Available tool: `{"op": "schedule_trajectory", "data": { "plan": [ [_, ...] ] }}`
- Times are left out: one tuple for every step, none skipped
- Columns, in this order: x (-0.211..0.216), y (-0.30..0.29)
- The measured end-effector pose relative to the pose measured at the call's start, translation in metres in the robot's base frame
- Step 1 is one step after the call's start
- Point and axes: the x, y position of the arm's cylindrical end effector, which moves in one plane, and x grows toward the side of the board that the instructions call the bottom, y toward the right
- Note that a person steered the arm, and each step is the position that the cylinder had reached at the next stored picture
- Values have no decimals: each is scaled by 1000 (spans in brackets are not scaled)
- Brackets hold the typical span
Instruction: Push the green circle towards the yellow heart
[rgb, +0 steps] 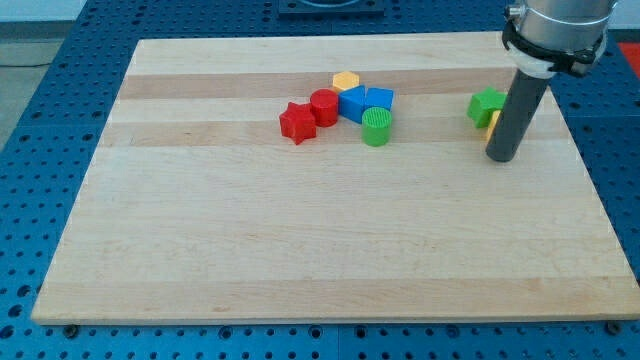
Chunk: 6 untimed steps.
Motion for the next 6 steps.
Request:
{"op": "schedule_trajectory", "data": {
  "plan": [
    [17,-40],
    [18,-113],
    [3,-179],
    [-23,-202],
    [-44,-191],
    [-50,-156]
  ]
}}
